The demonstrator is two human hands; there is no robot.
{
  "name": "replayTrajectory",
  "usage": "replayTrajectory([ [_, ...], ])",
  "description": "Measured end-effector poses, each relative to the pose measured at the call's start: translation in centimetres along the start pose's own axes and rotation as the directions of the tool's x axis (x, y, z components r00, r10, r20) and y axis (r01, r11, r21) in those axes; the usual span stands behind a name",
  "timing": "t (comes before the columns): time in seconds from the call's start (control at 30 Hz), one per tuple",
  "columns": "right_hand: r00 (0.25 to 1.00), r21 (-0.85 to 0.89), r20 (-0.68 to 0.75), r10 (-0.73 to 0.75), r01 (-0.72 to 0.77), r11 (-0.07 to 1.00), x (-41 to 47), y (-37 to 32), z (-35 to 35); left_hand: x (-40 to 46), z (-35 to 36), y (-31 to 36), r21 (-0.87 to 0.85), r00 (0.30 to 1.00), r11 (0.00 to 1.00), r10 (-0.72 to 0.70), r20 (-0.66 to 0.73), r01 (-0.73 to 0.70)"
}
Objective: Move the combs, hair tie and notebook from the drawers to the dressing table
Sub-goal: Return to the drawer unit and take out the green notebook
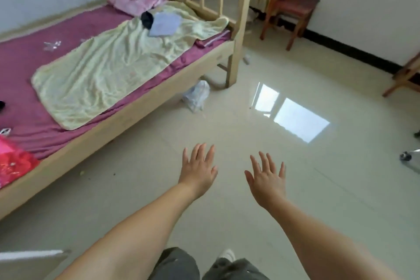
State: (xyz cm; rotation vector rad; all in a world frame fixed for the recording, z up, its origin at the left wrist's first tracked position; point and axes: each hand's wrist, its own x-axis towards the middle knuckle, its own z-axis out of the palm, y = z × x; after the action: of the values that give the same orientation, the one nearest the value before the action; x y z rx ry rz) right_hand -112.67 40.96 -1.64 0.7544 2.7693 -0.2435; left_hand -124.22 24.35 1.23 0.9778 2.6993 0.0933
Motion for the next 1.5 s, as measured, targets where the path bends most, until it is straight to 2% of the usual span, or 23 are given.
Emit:
replayTrajectory([
  [0.1, 0.993, 0.085, -0.041, 0.110, -0.107, 0.991, 2.4, 5.8, -1.6, 5.8, 0.0, 4.8, -0.029, 0.999, 1.000, 0.014, 0.049, -0.012],
  [0.23, 0.949, 0.156, -0.090, 0.301, -0.285, 0.946, 6.4, 15.2, -3.3, 15.2, 0.1, 12.3, -0.011, 0.988, 0.990, 0.141, 0.069, -0.140],
  [0.37, 0.875, 0.167, -0.121, 0.469, -0.448, 0.879, 11.5, 26.4, -6.7, 26.2, -0.7, 22.0, -0.022, 0.956, 0.957, 0.291, 0.027, -0.290],
  [0.43, 0.799, 0.198, -0.128, 0.588, -0.560, 0.804, 14.5, 33.2, -8.9, 32.9, -1.5, 28.8, -0.018, 0.923, 0.924, 0.383, 0.042, -0.383],
  [0.5, 0.784, 0.182, -0.132, 0.607, -0.583, 0.792, 15.1, 35.4, -10.2, 35.0, -2.6, 31.2, -0.005, 0.903, 0.903, 0.429, 0.032, -0.429],
  [0.7, 0.653, 0.287, -0.178, 0.736, -0.681, 0.673, 21.5, 50.1, -17.5, 49.1, -7.3, 49.0, -0.010, 0.789, 0.789, 0.614, 0.015, -0.614],
  [0.87, 0.567, 0.319, -0.167, 0.806, -0.743, 0.589, 26.9, 62.2, -19.4, 57.6, -6.9, 61.7, -0.006, 0.712, 0.712, 0.702, 0.016, -0.702],
  [0.97, 0.555, 0.318, -0.157, 0.817, -0.755, 0.574, 30.9, 70.8, -21.2, 63.6, -6.5, 69.8, -0.006, 0.714, 0.714, 0.700, 0.023, -0.700],
  [1.13, 0.589, 0.279, -0.166, 0.791, -0.741, 0.610, 36.7, 85.8, -25.7, 72.9, -7.0, 83.0, 0.008, 0.744, 0.744, 0.668, 0.011, -0.668],
  [1.27, 0.592, 0.269, -0.154, 0.791, -0.745, 0.610, 42.2, 96.4, -28.9, 79.3, -7.4, 90.8, 0.032, 0.689, 0.688, 0.725, 0.017, -0.725],
  [1.4, 0.628, 0.272, -0.189, 0.755, -0.705, 0.655, 50.7, 105.6, -31.6, 88.4, -7.4, 98.9, 0.010, 0.716, 0.716, 0.698, 0.007, -0.698],
  [1.5, 0.613, 0.290, -0.199, 0.764, -0.708, 0.644, 57.2, 112.3, -33.8, 96.0, -8.0, 105.7, 0.018, 0.689, 0.689, 0.725, -0.011, -0.725],
])
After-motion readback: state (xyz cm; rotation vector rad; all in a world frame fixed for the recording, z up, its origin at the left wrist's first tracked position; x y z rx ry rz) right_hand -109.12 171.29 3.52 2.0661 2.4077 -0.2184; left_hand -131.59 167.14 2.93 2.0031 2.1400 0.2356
